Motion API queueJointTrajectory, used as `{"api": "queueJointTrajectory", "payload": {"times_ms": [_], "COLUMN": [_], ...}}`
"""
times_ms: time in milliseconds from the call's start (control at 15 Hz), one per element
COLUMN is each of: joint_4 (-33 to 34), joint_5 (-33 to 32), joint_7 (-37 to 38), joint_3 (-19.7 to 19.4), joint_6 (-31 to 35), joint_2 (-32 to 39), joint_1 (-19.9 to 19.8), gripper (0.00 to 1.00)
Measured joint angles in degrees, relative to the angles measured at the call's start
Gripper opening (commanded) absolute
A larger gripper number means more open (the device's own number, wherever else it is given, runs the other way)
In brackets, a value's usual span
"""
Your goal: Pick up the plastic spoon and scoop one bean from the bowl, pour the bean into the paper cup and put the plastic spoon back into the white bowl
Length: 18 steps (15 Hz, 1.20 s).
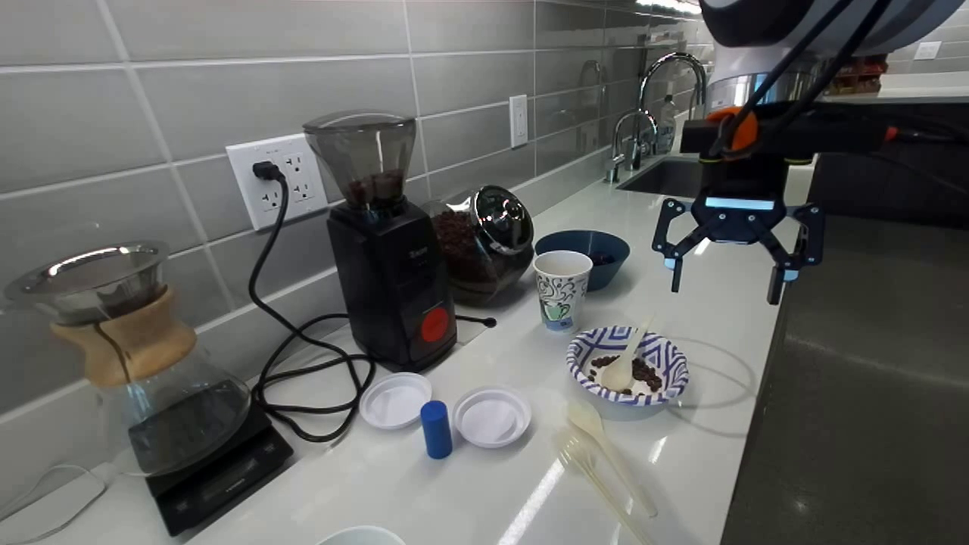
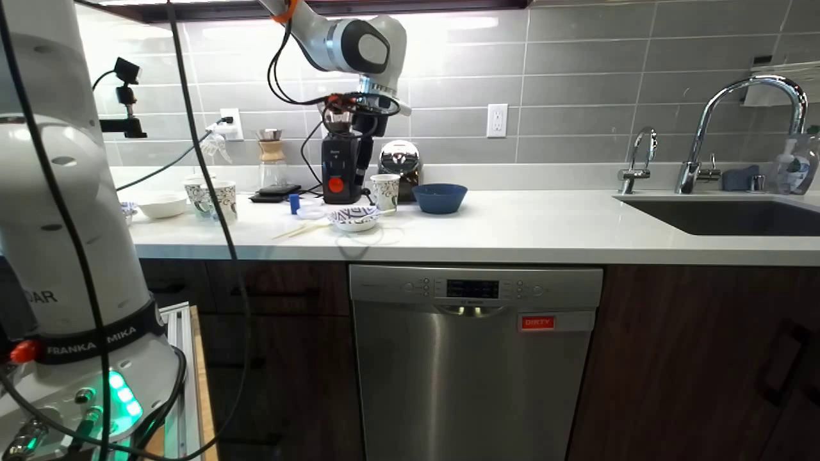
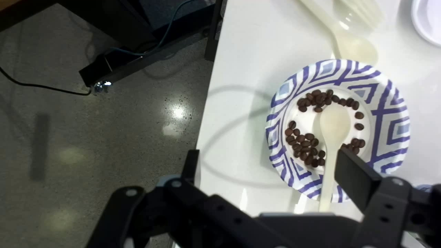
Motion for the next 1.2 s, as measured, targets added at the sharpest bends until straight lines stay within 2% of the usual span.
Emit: {"api": "queueJointTrajectory", "payload": {"times_ms": [600,667,733,1000,1067,1200], "joint_4": [-0.02,-0.02,-0.02,-0.01,0.0,0.02], "joint_5": [2.53,2.53,2.53,2.53,2.53,2.53], "joint_7": [3.62,3.97,4.35,5.56,5.62,5.66], "joint_3": [0.11,0.11,0.11,0.05,0.03,0.02], "joint_6": [11.49,12.96,14.36,18.54,19.16,20.09], "joint_2": [7.31,7.95,8.56,10.44,10.85,11.64], "joint_1": [3.61,3.99,4.29,4.67,4.67,4.71], "gripper": [0.99,0.9,0.75,0.48,0.48,0.36]}}
